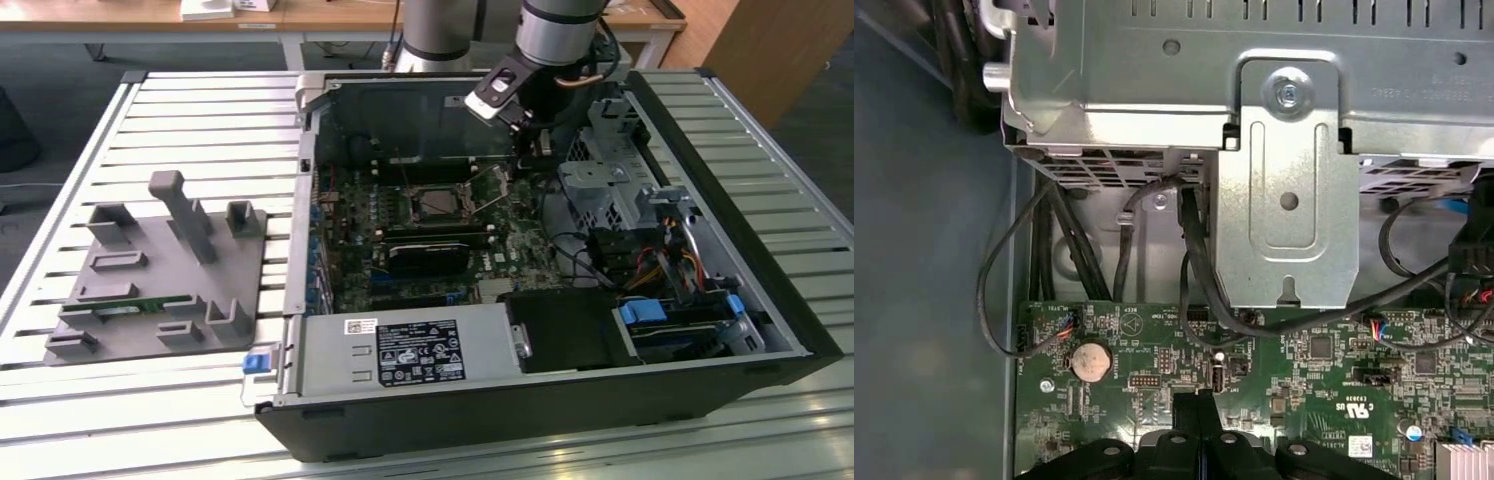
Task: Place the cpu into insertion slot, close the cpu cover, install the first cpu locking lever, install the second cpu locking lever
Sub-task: 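Close the cpu cover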
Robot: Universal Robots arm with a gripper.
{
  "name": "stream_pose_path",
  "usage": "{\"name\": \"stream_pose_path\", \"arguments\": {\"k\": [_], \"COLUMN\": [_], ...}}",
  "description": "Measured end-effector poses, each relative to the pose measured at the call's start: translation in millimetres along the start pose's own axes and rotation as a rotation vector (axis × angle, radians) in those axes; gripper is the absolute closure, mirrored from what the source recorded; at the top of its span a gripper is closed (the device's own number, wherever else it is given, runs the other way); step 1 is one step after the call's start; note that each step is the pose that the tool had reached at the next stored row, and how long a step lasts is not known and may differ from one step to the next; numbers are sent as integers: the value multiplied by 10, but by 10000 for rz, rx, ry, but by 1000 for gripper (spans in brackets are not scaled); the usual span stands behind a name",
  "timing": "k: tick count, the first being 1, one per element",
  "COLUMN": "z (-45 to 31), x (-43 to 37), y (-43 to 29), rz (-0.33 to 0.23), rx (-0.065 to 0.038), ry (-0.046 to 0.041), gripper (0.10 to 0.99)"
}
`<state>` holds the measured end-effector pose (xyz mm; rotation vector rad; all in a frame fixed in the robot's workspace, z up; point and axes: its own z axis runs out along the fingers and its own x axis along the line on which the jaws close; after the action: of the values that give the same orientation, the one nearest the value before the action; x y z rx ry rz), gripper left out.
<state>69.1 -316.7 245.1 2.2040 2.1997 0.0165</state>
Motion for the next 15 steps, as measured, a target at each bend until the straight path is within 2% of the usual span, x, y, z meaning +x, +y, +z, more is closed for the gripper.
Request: {"name": "stream_pose_path", "arguments": {"k": [9,15], "z": [63,59], "x": [11,11], "y": [-4,-73], "rz": [1,0], "rx": [8,8], "ry": [-5,-2], "gripper": [980,980]}}
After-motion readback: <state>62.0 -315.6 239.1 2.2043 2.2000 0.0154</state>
